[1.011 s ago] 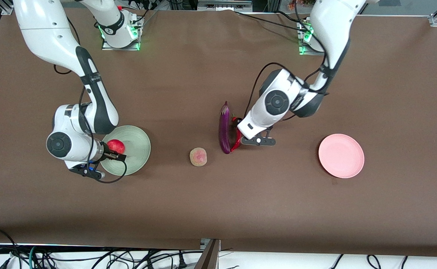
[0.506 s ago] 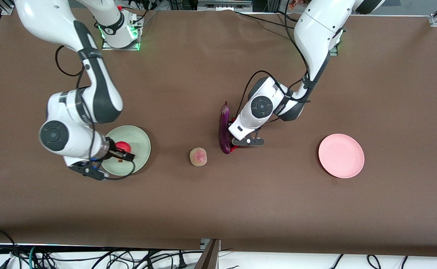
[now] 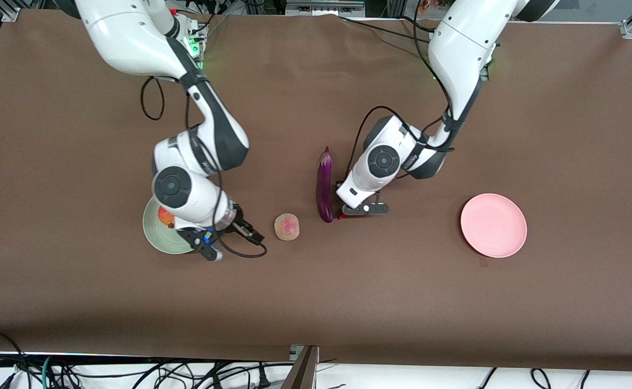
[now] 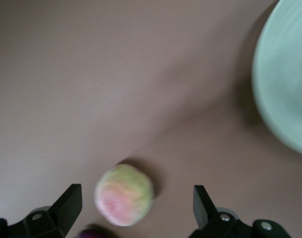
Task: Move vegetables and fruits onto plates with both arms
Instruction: 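Reach the right gripper to the peach while the left gripper carries the chili, then grasp the peach with the right gripper while the left gripper releases the chili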
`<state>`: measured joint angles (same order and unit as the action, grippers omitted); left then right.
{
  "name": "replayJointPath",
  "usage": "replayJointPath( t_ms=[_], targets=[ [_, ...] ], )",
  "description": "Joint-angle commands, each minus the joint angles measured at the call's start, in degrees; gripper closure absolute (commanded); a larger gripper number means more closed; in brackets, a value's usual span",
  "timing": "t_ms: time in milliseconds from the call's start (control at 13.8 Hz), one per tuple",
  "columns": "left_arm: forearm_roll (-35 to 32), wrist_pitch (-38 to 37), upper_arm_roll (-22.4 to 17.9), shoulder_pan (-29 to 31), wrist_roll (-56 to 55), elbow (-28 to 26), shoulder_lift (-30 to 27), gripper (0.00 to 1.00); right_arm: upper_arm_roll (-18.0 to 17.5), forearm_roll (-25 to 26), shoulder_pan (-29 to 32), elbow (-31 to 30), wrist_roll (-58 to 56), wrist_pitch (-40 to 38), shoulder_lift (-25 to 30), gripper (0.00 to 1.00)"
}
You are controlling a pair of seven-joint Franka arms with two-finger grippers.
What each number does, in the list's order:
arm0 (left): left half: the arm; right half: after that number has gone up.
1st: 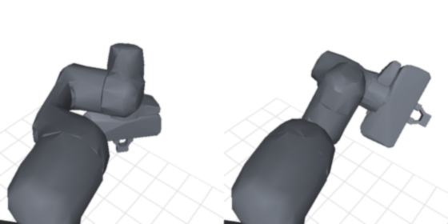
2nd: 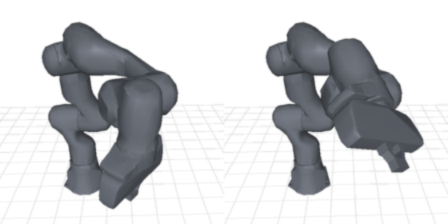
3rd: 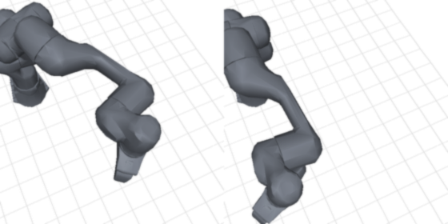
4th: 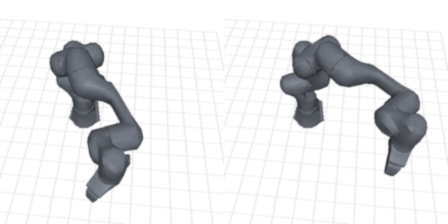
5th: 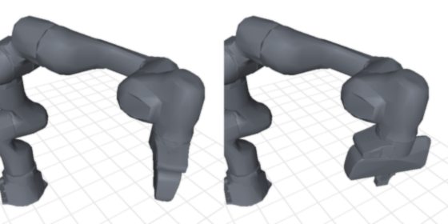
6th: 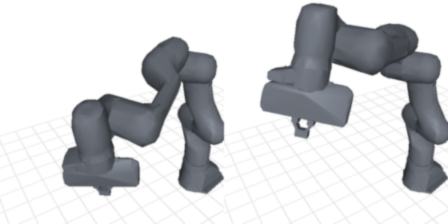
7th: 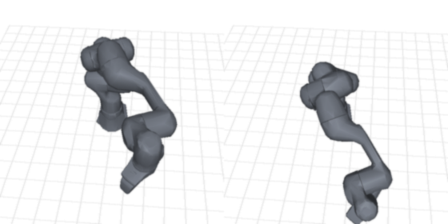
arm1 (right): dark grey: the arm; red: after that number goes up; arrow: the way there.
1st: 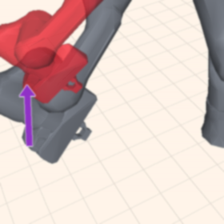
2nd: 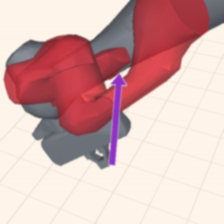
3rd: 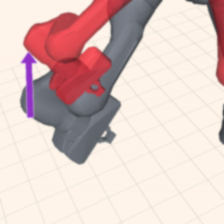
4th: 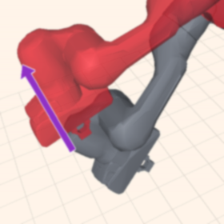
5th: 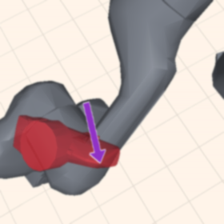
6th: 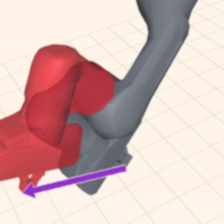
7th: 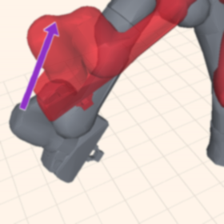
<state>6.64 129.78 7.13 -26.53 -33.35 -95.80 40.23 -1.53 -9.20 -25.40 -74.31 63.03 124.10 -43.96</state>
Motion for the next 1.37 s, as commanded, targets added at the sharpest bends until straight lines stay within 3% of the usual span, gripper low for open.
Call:
replayJointPath(
  t_ms=[0,289,433,650,794,867,939,1083,1156,1300],
  targets=[
    [-0.22,-9.08,-4.38,2.88,0.30,-0.09,-6.63,1.00,-0.14,-1.87,-2.19,2.33,8.91,3.76,-3.58,0.01],
    [-2.69,-14.80,-11.60,6.48,9.95,0.18,-12.26,1.00,-0.14,-1.96,-5.62,2.06,18.07,11.24,-7.80,0.01],
    [-3.03,-19.02,-11.96,10.95,14.16,1.84,-12.63,1.00,-0.14,-1.96,-6.06,1.98,18.97,12.65,-9.47,0.01],
    [-3.74,-19.39,-11.61,19.56,20.77,2.55,-12.72,0.98,-0.06,-1.17,-6.33,1.54,18.36,12.92,-10.70,0.01],
    [-4.70,-18.17,-11.87,21.51,21.84,2.46,-10.45,0.98,0.12,-1.17,-6.33,1.01,17.91,13.01,-10.79,0.01],
    [-5.58,-16.25,-11.87,23.61,21.92,2.46,-9.47,0.98,0.12,-1.26,-6.16,1.01,17.65,13.01,-10.79,0.06],
    [-5.59,-13.88,-11.61,25.02,22.80,2.20,-7.99,0.94,0.12,-1.34,-5.98,1.01,17.39,12.92,-10.79,0.28],
    [-5.59,-10.27,-11.61,25.64,24.29,1.85,-4.20,0.93,0.12,-1.26,-5.80,1.01,16.08,12.92,-10.79,0.94],
    [-5.24,-9.03,-11.61,25.74,24.30,1.85,-3.67,0.93,0.21,-1.26,-5.72,1.01,15.28,12.57,-10.36,1.00],
    [-5.15,-8.67,-11.61,25.82,24.39,1.68,-2.01,0.93,0.38,-1.08,-4.84,1.36,11.70,6.63,-8.17,1.00]
  ],
)
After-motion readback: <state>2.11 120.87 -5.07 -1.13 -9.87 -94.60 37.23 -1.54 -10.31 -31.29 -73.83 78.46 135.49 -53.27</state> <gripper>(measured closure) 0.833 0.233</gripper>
